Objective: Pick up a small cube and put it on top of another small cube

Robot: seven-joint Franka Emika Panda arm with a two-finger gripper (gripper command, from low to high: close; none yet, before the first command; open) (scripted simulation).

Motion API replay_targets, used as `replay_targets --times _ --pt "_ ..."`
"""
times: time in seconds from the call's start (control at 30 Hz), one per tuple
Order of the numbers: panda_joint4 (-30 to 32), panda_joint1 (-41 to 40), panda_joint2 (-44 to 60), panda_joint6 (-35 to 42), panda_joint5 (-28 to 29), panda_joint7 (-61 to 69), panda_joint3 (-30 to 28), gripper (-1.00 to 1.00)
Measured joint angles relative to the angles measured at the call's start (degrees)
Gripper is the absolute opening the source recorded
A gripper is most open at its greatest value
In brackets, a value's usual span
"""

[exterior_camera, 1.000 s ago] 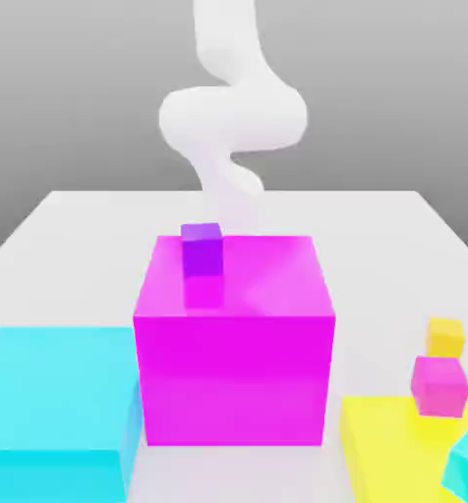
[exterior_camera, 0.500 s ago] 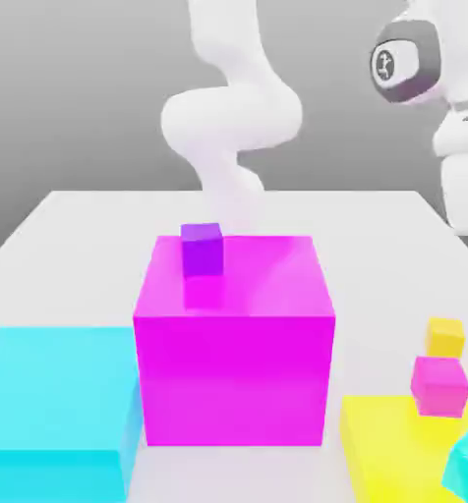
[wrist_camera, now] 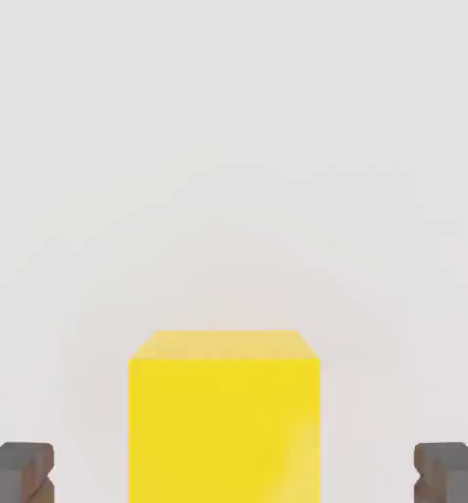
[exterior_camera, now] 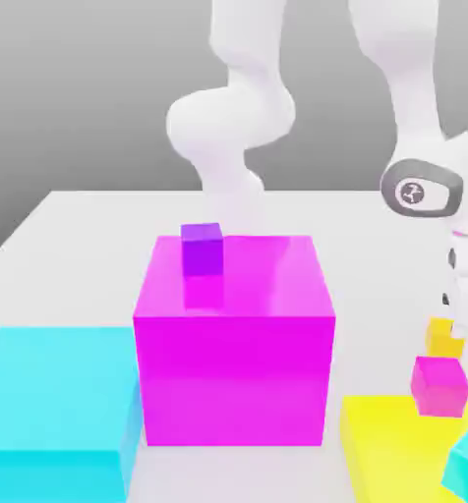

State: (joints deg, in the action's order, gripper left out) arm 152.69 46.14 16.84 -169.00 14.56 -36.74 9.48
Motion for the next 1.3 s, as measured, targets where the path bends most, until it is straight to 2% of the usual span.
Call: replay_targets --times 0.03,0.27,0.47,0.57,1.03,1.13,1.17,1.3 --pt "-0.3 1.4 1.8 -1.4 0.6 -0.5 -1.5 -1.00" --pt "-0.4 1.7 2.1 -1.7 1.0 -0.9 -1.9 -1.00" --pt "1.8 -2.3 -8.9 6.9 -8.2 6.2 4.1 -1.00" --pt "-2.6 -5.4 -9.3 11.7 -10.2 13.3 3.4 -1.00" --pt "-31.1 -21.5 -3.7 34.4 -13.4 49.8 -5.0 -1.00" --pt "-32.4 -22.7 0.7 31.3 -13.1 52.4 -5.8 -1.00" --pt "-32.2 -22.7 2.3 29.6 -13.0 52.4 -6.0 1.00" --pt "-32.2 -22.7 2.3 29.6 -13.0 52.4 -6.0 1.00"
